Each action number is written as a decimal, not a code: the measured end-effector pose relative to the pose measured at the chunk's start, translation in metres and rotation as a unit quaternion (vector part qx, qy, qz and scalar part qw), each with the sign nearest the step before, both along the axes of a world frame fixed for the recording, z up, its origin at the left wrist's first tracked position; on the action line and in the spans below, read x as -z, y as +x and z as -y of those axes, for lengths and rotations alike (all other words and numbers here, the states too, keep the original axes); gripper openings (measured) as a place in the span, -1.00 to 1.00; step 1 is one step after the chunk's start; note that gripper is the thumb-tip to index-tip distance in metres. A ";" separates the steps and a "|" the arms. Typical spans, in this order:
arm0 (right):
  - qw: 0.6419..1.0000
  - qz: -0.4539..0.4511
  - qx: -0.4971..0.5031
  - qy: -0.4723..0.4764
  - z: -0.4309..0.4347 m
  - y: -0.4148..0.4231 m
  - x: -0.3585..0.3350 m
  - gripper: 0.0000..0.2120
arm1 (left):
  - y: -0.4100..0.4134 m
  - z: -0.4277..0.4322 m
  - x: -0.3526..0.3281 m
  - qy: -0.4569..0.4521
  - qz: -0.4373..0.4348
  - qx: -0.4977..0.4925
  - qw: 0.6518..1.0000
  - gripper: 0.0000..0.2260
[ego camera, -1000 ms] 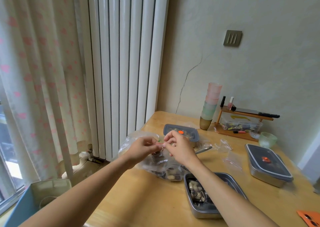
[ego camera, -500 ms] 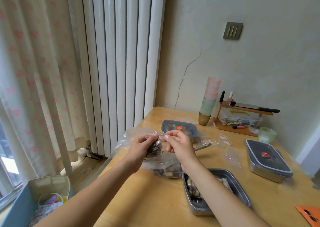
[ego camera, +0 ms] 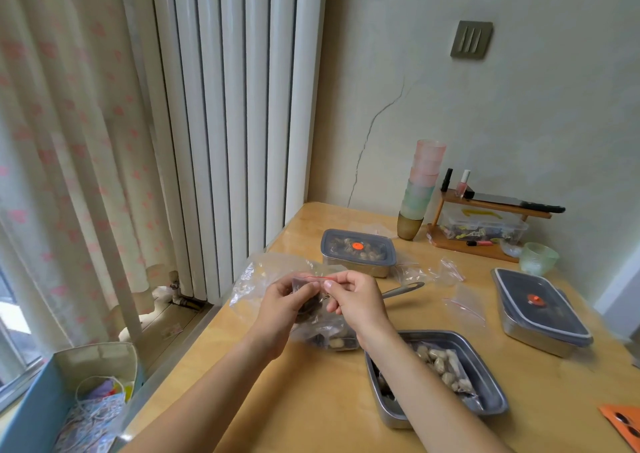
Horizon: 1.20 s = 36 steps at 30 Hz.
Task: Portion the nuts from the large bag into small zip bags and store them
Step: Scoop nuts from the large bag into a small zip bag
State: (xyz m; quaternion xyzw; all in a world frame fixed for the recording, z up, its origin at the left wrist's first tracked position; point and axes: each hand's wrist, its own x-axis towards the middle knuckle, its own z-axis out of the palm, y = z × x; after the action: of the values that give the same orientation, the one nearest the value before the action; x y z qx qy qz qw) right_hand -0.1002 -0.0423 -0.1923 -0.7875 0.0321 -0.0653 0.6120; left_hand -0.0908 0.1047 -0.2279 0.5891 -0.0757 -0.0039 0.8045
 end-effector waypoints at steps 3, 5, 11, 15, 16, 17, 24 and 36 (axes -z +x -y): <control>0.998 0.021 0.031 -0.057 -0.003 -0.001 0.004 -0.93 | 0.000 0.001 0.004 0.002 -0.010 -0.004 1.000 -0.91; 0.996 0.030 0.039 -0.068 -0.003 -0.001 0.005 -0.92 | 0.001 0.000 0.005 0.007 -0.013 0.005 1.000 -0.90; 0.999 0.012 0.008 -0.033 -0.001 -0.002 0.002 -0.91 | 0.005 -0.001 0.007 -0.003 -0.050 0.028 0.998 -0.86; 1.000 0.004 -0.008 -0.027 0.000 -0.003 0.004 -0.91 | 0.005 -0.001 0.008 -0.005 -0.061 0.028 0.998 -0.83; 1.000 0.004 -0.010 -0.027 0.000 -0.003 0.004 -0.91 | 0.005 -0.001 0.009 -0.006 -0.063 0.025 0.998 -0.82; 1.000 0.005 -0.011 -0.026 0.000 -0.003 0.004 -0.91 | 0.005 -0.002 0.009 -0.008 -0.063 0.021 0.998 -0.82; 1.000 0.009 -0.020 -0.018 0.001 -0.003 -0.001 -0.91 | 0.002 -0.004 0.008 -0.020 -0.053 0.012 0.998 -0.76; 0.995 0.043 -0.089 0.003 0.034 0.007 -0.019 -0.93 | 0.002 0.018 -0.018 0.021 0.032 -0.043 0.998 -0.85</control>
State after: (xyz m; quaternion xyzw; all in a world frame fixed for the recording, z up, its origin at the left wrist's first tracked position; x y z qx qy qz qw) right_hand -0.0936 -0.0762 -0.1730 -0.7820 -0.0639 -0.0443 0.6184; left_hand -0.0886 0.0868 -0.2102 0.6087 -0.0759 0.0474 0.7883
